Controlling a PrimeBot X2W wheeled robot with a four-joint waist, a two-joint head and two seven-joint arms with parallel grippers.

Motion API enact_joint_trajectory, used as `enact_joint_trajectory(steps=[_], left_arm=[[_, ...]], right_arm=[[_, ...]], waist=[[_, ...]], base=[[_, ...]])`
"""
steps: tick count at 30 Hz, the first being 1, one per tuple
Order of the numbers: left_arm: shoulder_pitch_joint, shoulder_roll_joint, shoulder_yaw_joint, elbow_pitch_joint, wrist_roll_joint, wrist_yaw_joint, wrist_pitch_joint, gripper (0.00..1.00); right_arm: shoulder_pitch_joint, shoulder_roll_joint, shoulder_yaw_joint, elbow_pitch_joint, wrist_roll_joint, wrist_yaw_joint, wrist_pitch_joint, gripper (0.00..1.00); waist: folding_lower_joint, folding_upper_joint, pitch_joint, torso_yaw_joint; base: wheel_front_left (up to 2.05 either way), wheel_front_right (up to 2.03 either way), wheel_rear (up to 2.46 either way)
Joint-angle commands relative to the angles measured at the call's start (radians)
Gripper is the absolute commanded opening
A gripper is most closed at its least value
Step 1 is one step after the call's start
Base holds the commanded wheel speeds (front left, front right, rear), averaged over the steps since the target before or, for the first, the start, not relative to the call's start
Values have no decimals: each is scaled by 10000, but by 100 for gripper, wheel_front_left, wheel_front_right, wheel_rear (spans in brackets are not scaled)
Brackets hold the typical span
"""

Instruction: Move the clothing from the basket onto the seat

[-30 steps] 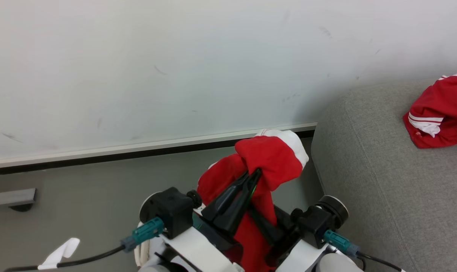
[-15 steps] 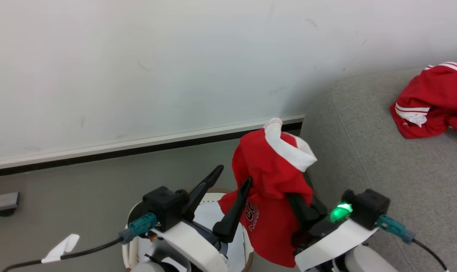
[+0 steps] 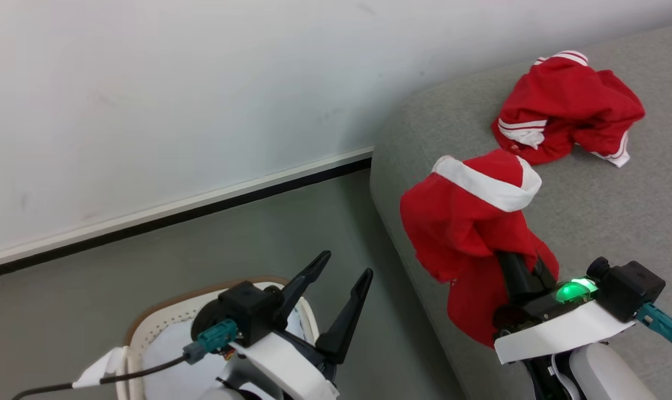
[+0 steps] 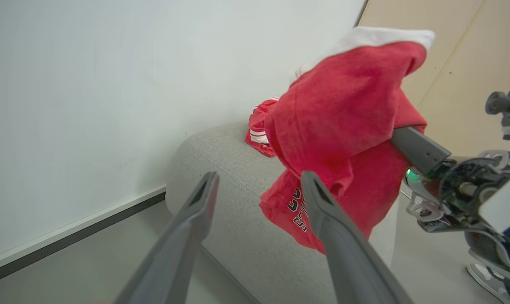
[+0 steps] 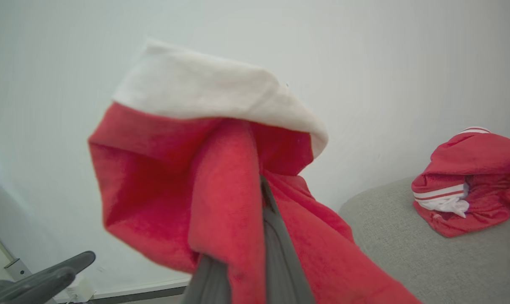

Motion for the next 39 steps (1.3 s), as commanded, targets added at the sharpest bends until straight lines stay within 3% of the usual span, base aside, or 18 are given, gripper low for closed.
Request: enact_joint_trajectory(steps=[1,8,14,24,25,29,35,39], left_arm=[[-96,48,-29,46,154,-8,-31,100],[-233,64,-153,30,198,-4,-46,100],[-539,130,-238,-165,315,16,50,100],[-2571,369,-711,-803,980,-331,867,100],[-3224,395,-856,-892,1141,-427,1031,100],[-4435,368,-1167,-867,1380,-551,1101,100],[-5961,275,-1532,-419,1785,-623,771,100],[-6604,11,-1775,5,1832,-655,438,100]], right_arm=[[123,-10,-68,-74,-87,-22,-1,0],[301,76,-334,-226,-183,-22,-3,0],[266,182,-1002,-358,-319,-24,-1,0],[-1684,625,-3851,-329,-1247,-22,-1,0],[-2438,561,-4571,-218,-1472,-24,-2,0],[-4137,-3,-5939,283,-2101,-24,-1,0],[-7119,-1524,-8022,2107,-3153,-24,269,0],[-8650,-2415,-9719,3632,-4913,-24,595,0]], waist=[[-1,-1,131,-433],[-1,-1,225,-1065],[-1,-1,721,-1156],[-1,-1,3700,-486],[-1,-1,4402,-254],[-1,-1,5479,219],[-1,-1,6404,877],[-1,-1,6764,1403]], base=[[0,0,0],[0,0,0],[0,0,0],[0,0,0],[0,0,0],[0,0,0],[0,0,0],[0,0,0]])
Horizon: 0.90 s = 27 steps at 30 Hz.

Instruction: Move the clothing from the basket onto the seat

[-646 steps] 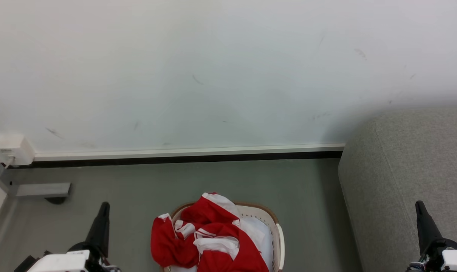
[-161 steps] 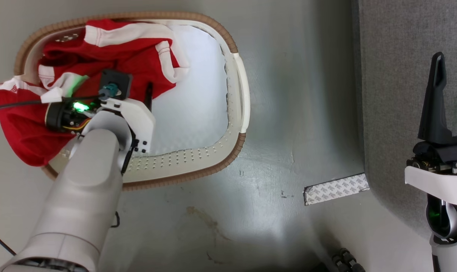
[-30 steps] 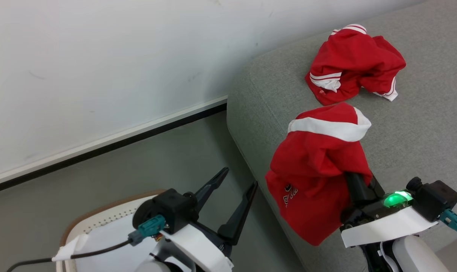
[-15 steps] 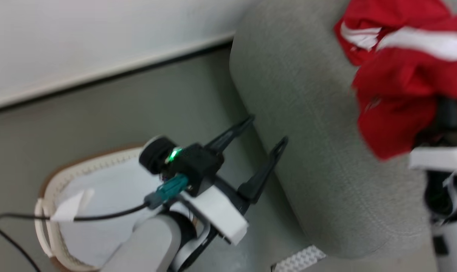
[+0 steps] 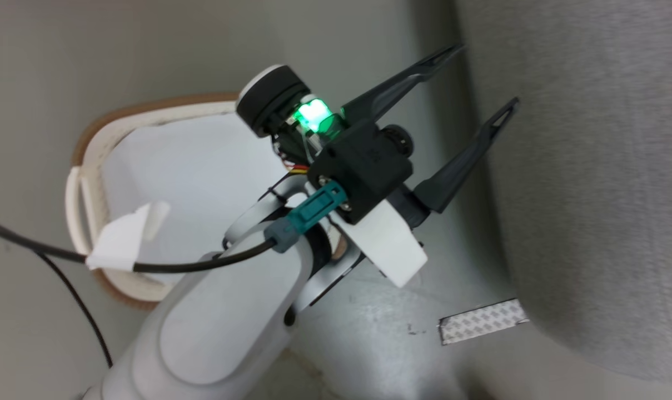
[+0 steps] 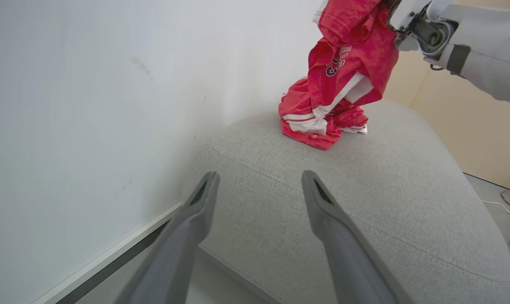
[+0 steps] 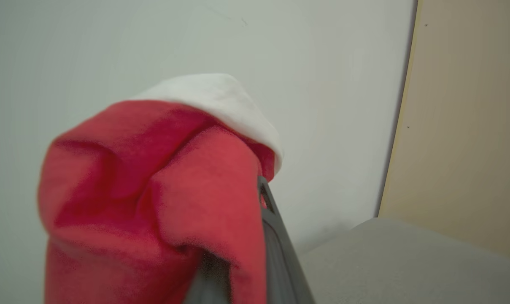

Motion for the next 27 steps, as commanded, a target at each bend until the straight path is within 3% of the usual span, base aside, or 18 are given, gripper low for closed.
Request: enact_joint_trajectory(steps=[1,3,8,9,10,11,17,21,27], left_arm=[[-276,-123,-60,175,67,-37,-165,100],[-435,-226,-118,332,68,-25,-349,100],[-574,-385,-157,761,-63,79,-688,100],[-569,-395,-148,837,-88,92,-747,100],[-559,-399,-146,894,-97,105,-810,100],[-532,-400,-130,939,-113,141,-864,100],[-109,-235,104,1304,-289,355,-1202,100],[325,57,262,1539,-387,520,-1368,100],[1262,375,584,1813,-663,880,-1828,100]], right_arm=[[-525,-350,-763,606,-948,-26,89,0],[-951,-480,-1708,1312,-2082,-26,98,0],[-1171,53,-3496,2537,-4447,-26,0,0],[-1225,173,-3882,2680,-4715,-26,-74,29],[-1249,277,-4158,2804,-5070,-26,-137,72],[-1283,419,-4406,2927,-5282,-26,-190,98],[-1371,969,-4793,3381,-5940,-24,-509,100],[-699,1255,-4151,3377,-5554,-26,-574,100],[1315,2117,-2293,1999,-4433,-24,-577,100]], waist=[[-4,1,691,834],[-4,1,851,1120],[-4,1,1083,1594],[-4,1,1080,1636],[-4,1,1065,1662],[-4,1,1030,1681],[-4,1,435,1384],[-4,1,-289,1032],[-4,1,-1696,619]], base=[[0,0,0],[0,0,0],[0,0,0],[0,0,0],[0,0,0],[0,0,0],[0,0,0],[0,0,0],[0,0,0]])
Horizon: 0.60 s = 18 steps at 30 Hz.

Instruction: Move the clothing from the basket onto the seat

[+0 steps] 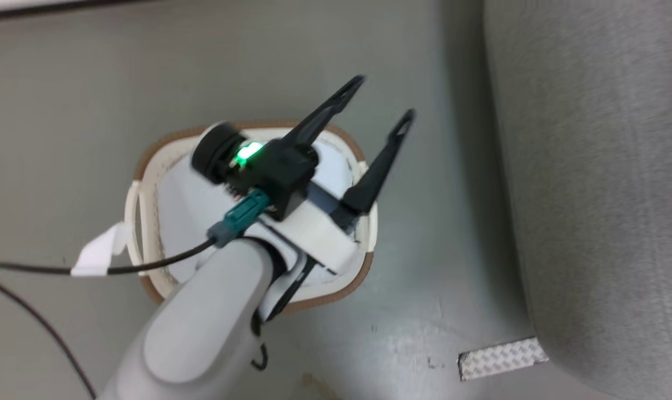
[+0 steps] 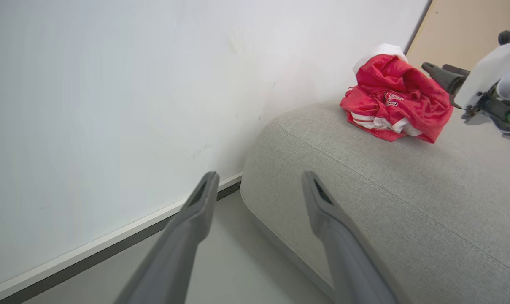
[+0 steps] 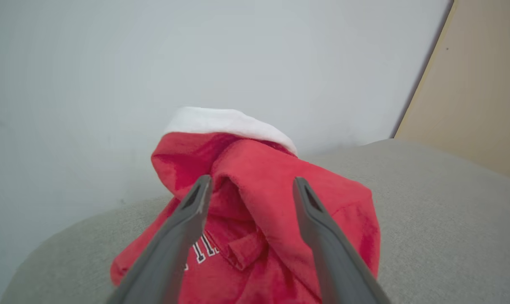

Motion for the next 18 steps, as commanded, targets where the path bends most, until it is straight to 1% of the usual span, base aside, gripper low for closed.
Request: enact_joint_trajectory(steps=[1,5,9,11,12,16,18], left_arm=[[542,206,184,159,-167,197,-225,100],[1517,363,508,460,-530,551,-758,100],[2576,473,987,830,-866,1027,-1344,100],[3114,547,1214,1065,-1037,1234,-1571,100],[3114,547,1214,1065,-1037,1234,-1571,100],[4261,583,1762,1526,-1406,1648,-1926,100],[4887,595,2022,1760,-1579,1744,-2018,100]], right_arm=[[963,325,752,-650,497,-22,-32,100],[2828,909,2081,-2028,1626,-22,-30,100],[4701,1143,3275,-3157,2498,-24,-33,100],[5631,1224,3822,-3501,2959,-22,-19,100],[5631,1224,3822,-3501,2959,-22,-19,100],[7154,1318,4794,-4117,3522,-22,-21,100],[7869,1357,5243,-4348,3572,-22,-20,100]], waist=[[0,-1,-1206,-432],[0,-1,-2416,-450],[0,-1,-3476,-303],[0,-1,-3979,-161],[0,-1,-3979,-161],[0,-1,-4798,69],[0,-1,-5201,155]], base=[[0,0,0],[0,0,0],[0,0,0],[0,0,0],[0,0,0],[0,0,0],[0,0,0]])
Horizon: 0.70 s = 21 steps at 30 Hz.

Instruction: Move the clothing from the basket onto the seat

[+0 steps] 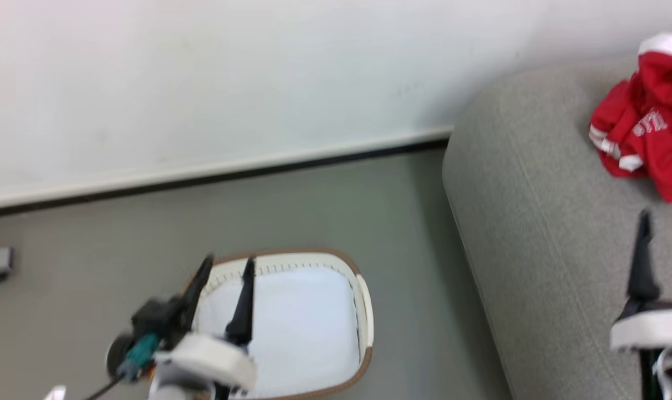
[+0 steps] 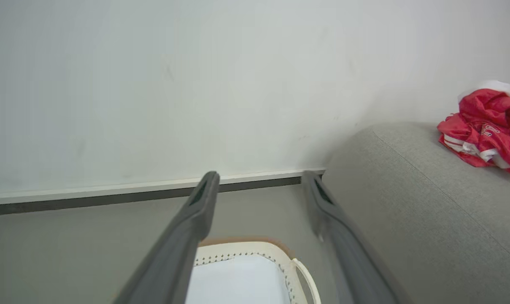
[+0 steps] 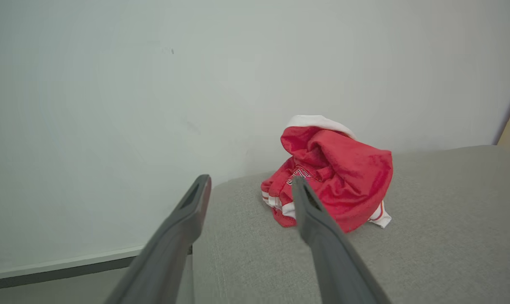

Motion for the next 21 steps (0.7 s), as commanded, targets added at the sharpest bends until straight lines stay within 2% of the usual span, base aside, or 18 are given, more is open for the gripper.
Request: enact_joint_trajectory(steps=[1,5,7,17,21], left_arm=[[536,81,163,167,-156,47,-62,100],[1584,1,994,209,-407,83,-108,100],[2118,-65,1457,70,-263,37,-106,100],[3574,-799,3238,-391,1041,-489,-111,100],[3753,-1055,3690,-336,1431,-871,-112,100]], right_arm=[[533,28,242,-96,78,-22,1,100],[1546,23,953,-274,181,-22,1,100],[1912,24,1283,-385,-116,-22,1,100],[2866,24,2541,-233,202,-24,1,100],[2951,28,2858,-73,328,-22,1,100]], waist=[[5,-1,-1016,316],[5,-1,-1520,415],[5,-1,-1663,450],[5,-1,-2126,499],[5,-1,-2194,553]], base=[[0,0,0],[0,0,0],[0,0,0],[0,0,0],[0,0,0]])
